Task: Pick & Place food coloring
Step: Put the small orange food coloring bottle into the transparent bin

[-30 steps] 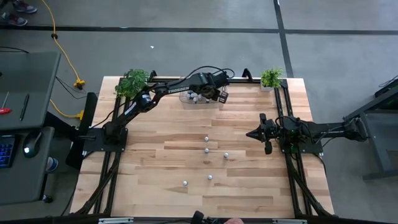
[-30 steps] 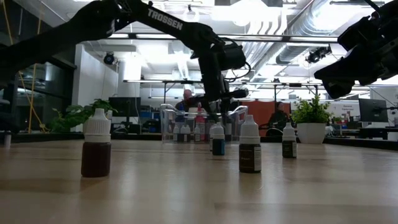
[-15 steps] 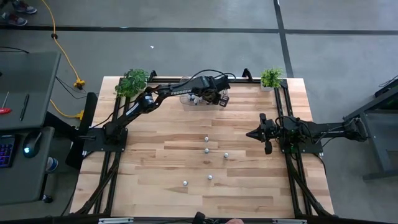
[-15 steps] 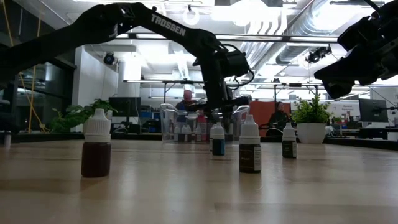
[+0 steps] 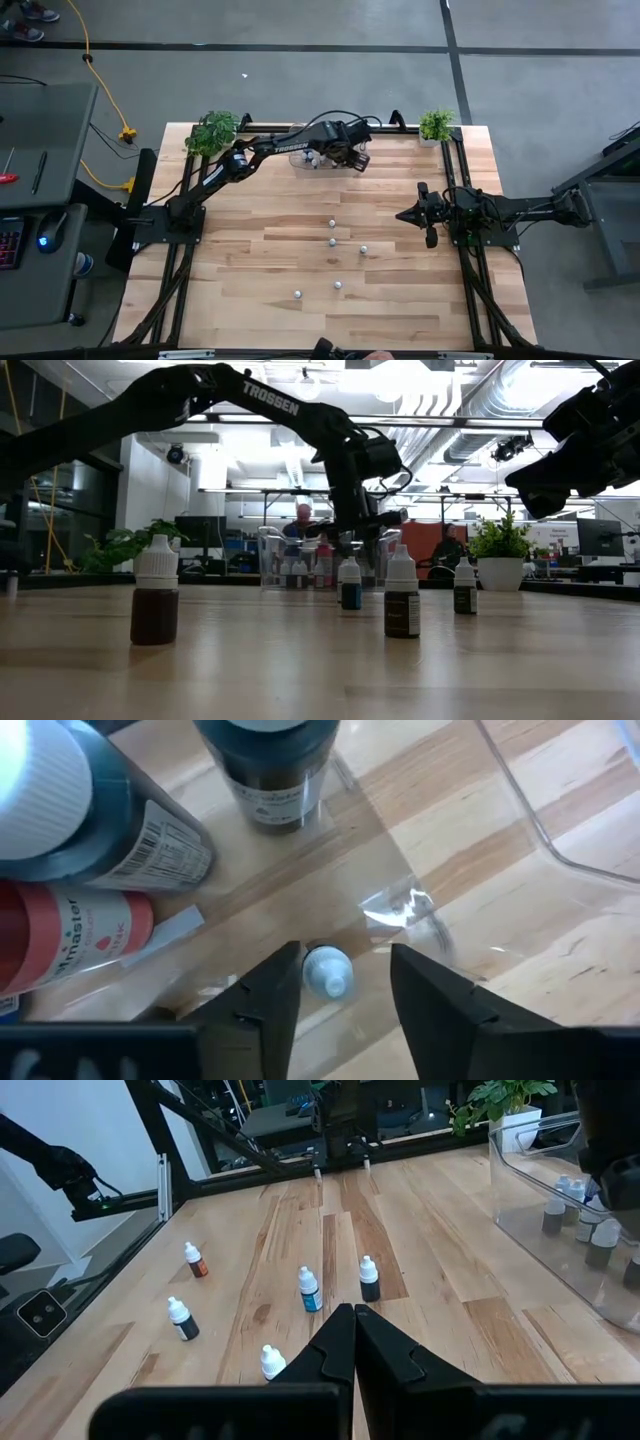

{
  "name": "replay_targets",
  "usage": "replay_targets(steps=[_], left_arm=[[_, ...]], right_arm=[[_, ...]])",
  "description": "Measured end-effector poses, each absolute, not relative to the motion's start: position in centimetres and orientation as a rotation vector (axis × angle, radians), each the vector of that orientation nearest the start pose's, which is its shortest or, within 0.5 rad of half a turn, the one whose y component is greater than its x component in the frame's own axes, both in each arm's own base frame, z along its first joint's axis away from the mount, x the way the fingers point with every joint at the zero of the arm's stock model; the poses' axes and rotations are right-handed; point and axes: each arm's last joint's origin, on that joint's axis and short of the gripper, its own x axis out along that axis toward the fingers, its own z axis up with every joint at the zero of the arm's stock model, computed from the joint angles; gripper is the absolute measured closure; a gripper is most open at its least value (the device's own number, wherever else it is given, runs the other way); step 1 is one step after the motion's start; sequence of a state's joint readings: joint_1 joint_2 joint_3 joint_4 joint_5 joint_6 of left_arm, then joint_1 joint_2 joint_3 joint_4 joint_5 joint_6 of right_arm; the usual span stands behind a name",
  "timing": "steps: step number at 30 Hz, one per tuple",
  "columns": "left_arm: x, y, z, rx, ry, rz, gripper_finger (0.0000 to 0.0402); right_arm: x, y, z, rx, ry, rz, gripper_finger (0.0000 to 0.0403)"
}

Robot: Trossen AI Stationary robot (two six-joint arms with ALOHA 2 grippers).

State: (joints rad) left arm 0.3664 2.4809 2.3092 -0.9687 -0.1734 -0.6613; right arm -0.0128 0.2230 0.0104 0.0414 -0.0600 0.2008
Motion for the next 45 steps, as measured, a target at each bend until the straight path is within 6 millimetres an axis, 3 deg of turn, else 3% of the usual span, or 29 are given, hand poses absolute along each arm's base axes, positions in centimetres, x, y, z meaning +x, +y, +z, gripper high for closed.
replay_targets(steps=[10,19,24,30,35,39,45], left_arm=[[48.2,19.0,20.4,-0.675,0.941,0.838,0.0224],[46.9,18.7,25.1,-0.609,0.87,0.836,0.0224],[45.6,17.4,28.6,-0.537,0.853,0.802,0.0224],[43.6,14.5,33.3,-0.426,0.855,0.717,0.0224],[42.0,11.0,35.9,-0.339,0.911,0.635,0.0224],[41.0,7.8,37.1,-0.282,0.959,0.557,0.0224],[40.9,2.9,37.2,-0.2,1.041,0.383,0.0224]], right_arm=[[11.0,0.0,15.2,0.207,0.176,0.03,0.0402],[11.0,0.0,15.2,0.207,0.175,0.03,0.0402],[11.0,0.0,15.2,0.207,0.175,0.03,0.0402],[11.0,0.0,15.2,0.207,0.176,0.03,0.0402],[11.0,0.0,15.2,0.207,0.176,0.03,0.0402],[11.0,0.0,15.2,0.207,0.176,0.03,0.0402],[11.0,0.0,15.2,0.207,0.176,0.03,0.0402]])
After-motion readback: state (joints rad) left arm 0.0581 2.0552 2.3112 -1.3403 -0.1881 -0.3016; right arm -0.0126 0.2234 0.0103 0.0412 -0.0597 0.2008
